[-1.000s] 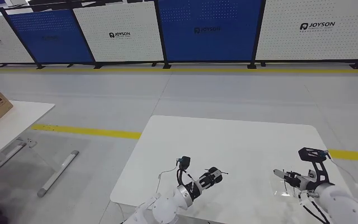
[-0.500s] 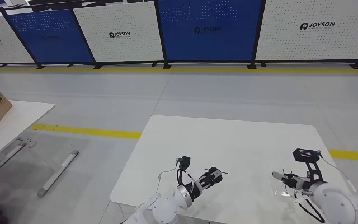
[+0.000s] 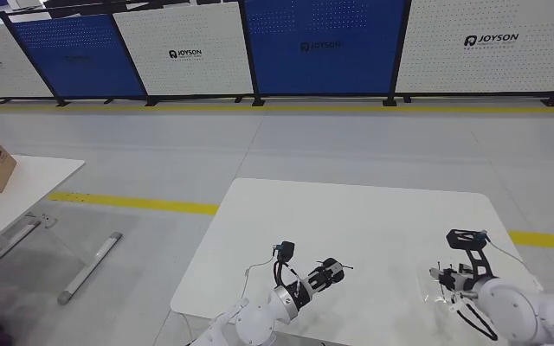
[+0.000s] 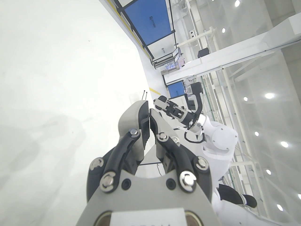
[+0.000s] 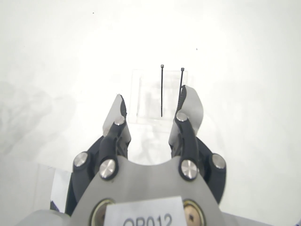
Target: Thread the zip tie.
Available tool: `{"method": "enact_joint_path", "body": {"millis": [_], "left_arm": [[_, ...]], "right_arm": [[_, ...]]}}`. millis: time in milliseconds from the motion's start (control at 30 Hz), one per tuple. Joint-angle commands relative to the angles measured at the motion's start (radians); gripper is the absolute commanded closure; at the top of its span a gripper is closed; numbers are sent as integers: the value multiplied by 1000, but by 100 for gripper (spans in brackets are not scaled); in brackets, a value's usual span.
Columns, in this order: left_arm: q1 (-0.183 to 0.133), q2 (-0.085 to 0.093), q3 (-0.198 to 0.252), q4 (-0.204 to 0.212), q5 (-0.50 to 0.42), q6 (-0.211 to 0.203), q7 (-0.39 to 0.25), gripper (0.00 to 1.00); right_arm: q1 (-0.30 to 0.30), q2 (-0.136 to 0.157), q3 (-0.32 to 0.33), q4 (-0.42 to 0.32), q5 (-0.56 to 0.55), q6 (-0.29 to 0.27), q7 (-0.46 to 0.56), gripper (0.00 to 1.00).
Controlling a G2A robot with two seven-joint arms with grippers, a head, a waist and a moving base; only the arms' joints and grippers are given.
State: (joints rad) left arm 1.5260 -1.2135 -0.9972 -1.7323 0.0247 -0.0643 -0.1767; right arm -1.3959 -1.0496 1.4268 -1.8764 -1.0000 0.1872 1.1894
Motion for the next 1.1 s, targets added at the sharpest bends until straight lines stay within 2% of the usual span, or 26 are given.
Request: {"method": "enact_joint_path", "body": {"millis": [0, 167, 333, 500, 600, 667, 800, 1067], "left_arm": [[0, 0, 0, 0, 0, 0, 0, 100], [0, 0, 0, 0, 0, 0, 0, 100], [0, 0, 0, 0, 0, 0, 0, 100], [0, 0, 0, 0, 0, 0, 0, 100], [0, 0, 0, 0, 0, 0, 0, 100], [0, 0, 0, 0, 0, 0, 0, 100], [0, 0, 0, 0, 0, 0, 0, 100], [0, 0, 0, 0, 0, 0, 0, 100]], "right_arm": [[6, -1, -5, 6, -13, 11, 7, 58], [21, -4, -34, 20, -57, 49, 20, 58], [39, -9, -58, 41, -78, 68, 33, 64], [57, -13, -72, 68, -82, 70, 44, 60], [70, -15, -81, 89, -82, 69, 51, 62], [81, -17, -90, 108, -83, 67, 56, 68], [102, -22, -113, 139, -98, 72, 60, 64], [134, -30, -134, 192, -80, 56, 66, 69]]}}
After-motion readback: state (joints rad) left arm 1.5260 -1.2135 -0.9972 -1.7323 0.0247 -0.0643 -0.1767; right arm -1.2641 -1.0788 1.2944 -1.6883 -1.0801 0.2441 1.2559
